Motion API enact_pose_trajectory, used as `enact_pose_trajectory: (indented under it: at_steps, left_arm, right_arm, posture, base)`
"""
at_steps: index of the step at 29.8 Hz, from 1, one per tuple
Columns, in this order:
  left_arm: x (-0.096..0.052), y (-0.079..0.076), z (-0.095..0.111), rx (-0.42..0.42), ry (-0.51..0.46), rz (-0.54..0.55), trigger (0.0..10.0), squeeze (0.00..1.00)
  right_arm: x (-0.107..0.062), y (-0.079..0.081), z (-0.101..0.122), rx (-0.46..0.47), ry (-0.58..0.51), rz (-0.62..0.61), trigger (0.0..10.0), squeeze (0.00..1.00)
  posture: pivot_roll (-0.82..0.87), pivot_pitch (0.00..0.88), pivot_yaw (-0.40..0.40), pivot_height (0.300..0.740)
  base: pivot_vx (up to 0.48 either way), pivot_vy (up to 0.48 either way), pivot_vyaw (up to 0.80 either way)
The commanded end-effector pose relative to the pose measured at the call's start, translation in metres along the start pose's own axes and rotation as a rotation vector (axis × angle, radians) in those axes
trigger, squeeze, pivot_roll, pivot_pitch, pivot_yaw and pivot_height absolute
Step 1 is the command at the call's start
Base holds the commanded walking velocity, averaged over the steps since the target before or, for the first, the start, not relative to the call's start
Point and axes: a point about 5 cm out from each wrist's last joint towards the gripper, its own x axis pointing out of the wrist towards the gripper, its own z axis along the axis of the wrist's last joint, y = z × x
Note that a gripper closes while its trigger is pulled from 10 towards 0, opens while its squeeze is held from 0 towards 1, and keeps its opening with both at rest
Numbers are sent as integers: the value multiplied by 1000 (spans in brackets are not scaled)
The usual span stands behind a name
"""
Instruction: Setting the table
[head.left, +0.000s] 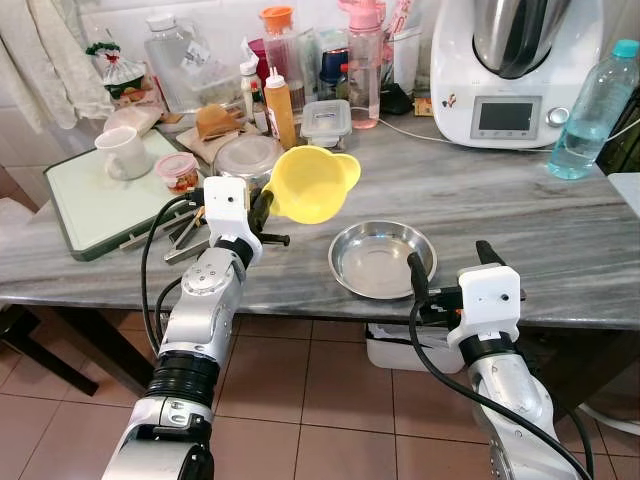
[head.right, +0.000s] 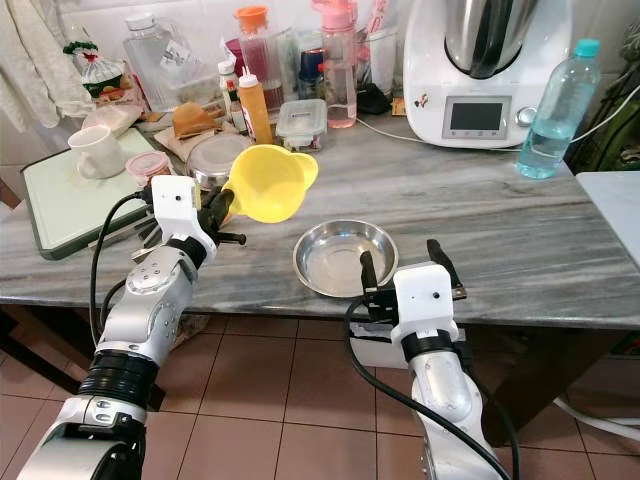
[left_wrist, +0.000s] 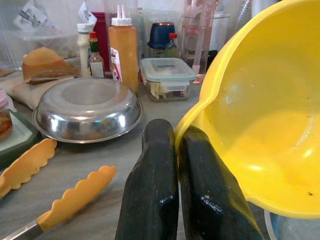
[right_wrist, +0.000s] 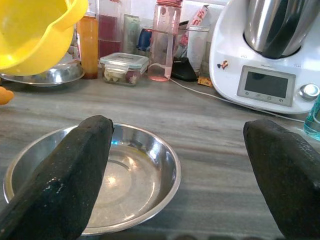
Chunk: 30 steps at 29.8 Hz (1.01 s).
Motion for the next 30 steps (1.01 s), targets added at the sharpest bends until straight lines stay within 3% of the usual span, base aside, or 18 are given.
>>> enact_pose_trajectory:
  at_steps: [1, 19, 30]
  left_arm:
    - [-1, 2, 5, 3, -17, -8, 10000, 0]
    - [-10, 0, 1, -11, -17, -19, 10000, 0]
    - [-41, 9, -1, -18, -80, 16, 10000, 0]
  right_arm:
    - [-2, 1, 5, 4, -14, -7, 10000, 0]
    - [-1, 1, 4, -2, -14, -22, 10000, 0]
    - [-11, -14, 3, -33, -3, -90, 10000, 0]
  posture:
    - [-118, 39, 138, 740]
    - [-108, 42, 127, 740]
    - [-107, 43, 121, 740]
  base:
    - [0, 0, 0]
    - [280, 0, 0]
    - [284, 0, 0]
